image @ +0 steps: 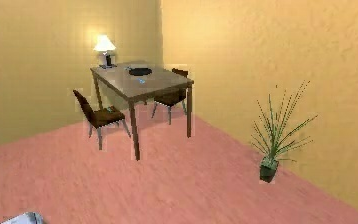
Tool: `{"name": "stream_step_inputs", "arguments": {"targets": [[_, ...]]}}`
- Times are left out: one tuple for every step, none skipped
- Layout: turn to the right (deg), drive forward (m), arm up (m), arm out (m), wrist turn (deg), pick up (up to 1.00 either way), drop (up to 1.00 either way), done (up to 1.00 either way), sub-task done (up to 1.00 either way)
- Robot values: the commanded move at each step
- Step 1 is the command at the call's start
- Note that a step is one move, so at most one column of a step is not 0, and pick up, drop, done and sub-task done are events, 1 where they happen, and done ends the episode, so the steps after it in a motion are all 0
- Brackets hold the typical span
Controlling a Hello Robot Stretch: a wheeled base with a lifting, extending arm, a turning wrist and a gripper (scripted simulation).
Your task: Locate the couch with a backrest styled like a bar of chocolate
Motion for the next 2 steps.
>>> {"name": "stream_step_inputs", "arguments": {"targets": [[-33.0,0.0,0.0,0.0,0.0,0.0,0.0,0.0,0.0],[0.0,1.0,0.0,0.0,0.0,0.0,0.0,0.0,0.0]]}}
